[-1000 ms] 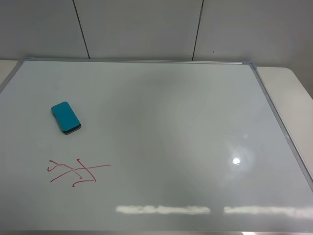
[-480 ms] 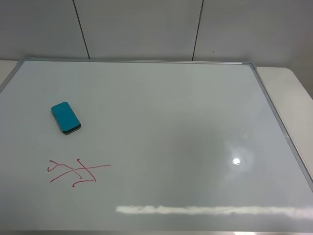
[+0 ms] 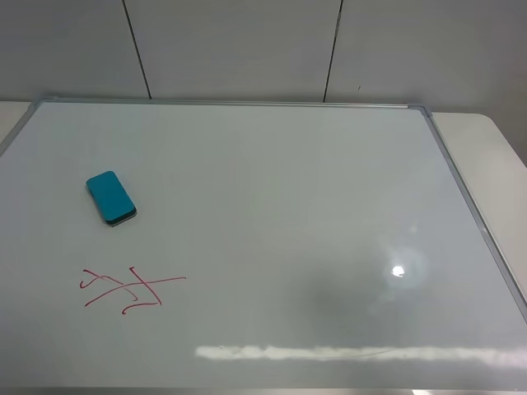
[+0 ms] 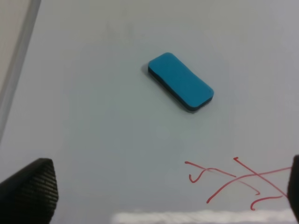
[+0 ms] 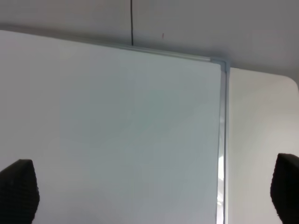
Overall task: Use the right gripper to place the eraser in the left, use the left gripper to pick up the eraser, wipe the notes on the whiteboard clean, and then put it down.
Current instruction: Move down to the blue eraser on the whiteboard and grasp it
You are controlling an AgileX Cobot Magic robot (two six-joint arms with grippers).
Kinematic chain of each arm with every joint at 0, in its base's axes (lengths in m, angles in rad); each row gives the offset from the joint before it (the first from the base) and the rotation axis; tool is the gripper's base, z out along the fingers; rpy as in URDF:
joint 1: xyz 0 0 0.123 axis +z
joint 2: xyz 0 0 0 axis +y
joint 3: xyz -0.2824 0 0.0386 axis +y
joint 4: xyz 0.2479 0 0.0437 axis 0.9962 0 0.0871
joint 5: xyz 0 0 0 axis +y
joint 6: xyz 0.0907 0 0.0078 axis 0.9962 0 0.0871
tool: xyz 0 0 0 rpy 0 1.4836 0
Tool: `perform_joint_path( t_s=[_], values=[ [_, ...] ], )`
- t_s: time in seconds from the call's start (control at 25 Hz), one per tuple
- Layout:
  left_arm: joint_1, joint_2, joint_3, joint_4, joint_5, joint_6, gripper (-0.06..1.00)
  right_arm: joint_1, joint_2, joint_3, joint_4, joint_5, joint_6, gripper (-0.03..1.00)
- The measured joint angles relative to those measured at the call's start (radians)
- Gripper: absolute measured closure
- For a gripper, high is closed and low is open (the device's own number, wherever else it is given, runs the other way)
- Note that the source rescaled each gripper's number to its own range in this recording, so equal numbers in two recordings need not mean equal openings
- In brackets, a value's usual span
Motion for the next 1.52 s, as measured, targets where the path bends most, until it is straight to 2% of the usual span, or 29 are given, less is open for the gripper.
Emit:
perform_joint_path(
  t_s=[0.2, 0.4, 0.68, 0.96, 1.4, 1.52],
  values=[
    [0.000, 0.000, 0.000, 0.000, 0.000, 0.000, -0.06, 0.000, -0.146, 0.096, 0.087, -0.065, -0.044, -0.03],
    [0.000, 0.000, 0.000, 0.000, 0.000, 0.000, -0.06, 0.003, -0.147, 0.114, 0.105, 0.008, -0.048, -0.03],
    [0.000, 0.000, 0.000, 0.000, 0.000, 0.000, -0.06, 0.004, -0.147, 0.115, 0.109, 0.024, -0.048, -0.03],
    [0.000, 0.000, 0.000, 0.000, 0.000, 0.000, -0.06, 0.004, -0.147, 0.129, 0.120, 0.142, -0.048, -0.03],
    [0.000, 0.000, 0.000, 0.000, 0.000, 0.000, -0.06, 0.004, -0.147, 0.133, 0.104, 0.151, -0.022, -0.03],
    [0.000, 0.000, 0.000, 0.000, 0.000, 0.000, -0.06, -0.053, -0.147, 0.133, 0.104, 0.151, -0.022, -0.03]
  ],
)
